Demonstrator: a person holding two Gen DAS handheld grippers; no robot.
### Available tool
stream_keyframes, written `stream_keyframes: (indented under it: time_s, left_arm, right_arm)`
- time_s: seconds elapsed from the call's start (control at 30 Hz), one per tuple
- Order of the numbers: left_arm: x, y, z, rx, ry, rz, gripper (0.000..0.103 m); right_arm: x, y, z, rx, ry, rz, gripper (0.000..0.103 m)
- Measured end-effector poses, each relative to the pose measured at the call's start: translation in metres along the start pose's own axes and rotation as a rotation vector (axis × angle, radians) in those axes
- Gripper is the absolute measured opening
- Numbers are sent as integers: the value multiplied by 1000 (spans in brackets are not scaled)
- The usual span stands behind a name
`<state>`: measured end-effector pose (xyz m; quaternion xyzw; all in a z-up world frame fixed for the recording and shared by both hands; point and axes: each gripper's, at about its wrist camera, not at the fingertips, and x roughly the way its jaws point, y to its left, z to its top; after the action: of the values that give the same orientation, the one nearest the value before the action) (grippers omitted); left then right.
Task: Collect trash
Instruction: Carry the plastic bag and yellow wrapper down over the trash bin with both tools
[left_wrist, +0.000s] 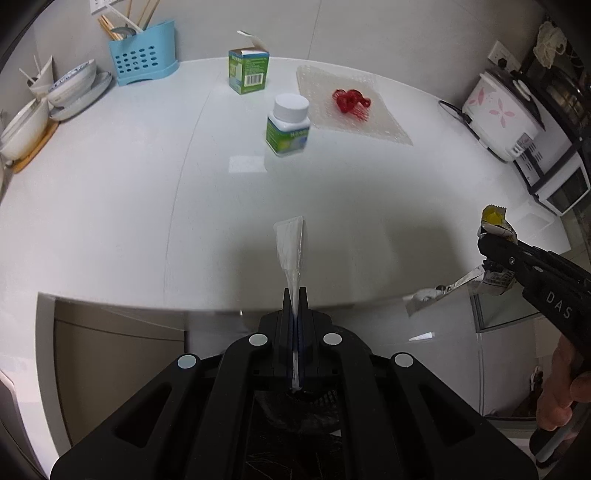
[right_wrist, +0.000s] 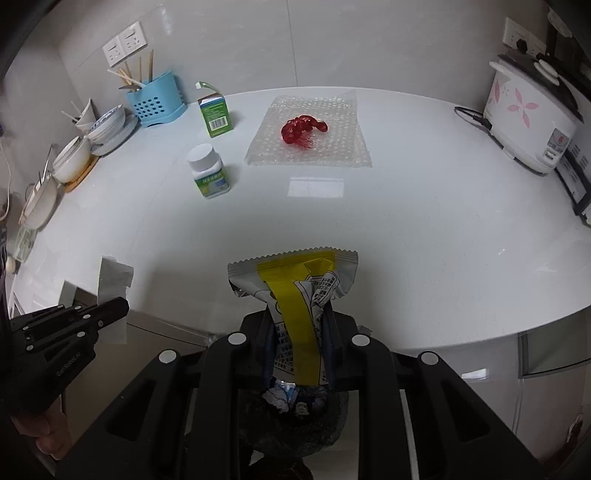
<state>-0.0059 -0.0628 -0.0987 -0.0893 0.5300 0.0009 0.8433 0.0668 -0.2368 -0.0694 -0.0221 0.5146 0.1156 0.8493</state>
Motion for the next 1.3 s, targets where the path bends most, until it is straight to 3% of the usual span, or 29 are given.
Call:
stream_keyframes:
  time_s: [0.63,1.3]
  left_arm:
    - [33,-15,-87,31,95,25,0]
    - [78,-17,-104,13,82,38,0]
  right_arm:
    - [24,5,-95,-31,63,8,19]
    - [78,1,-142,10,141,4,19]
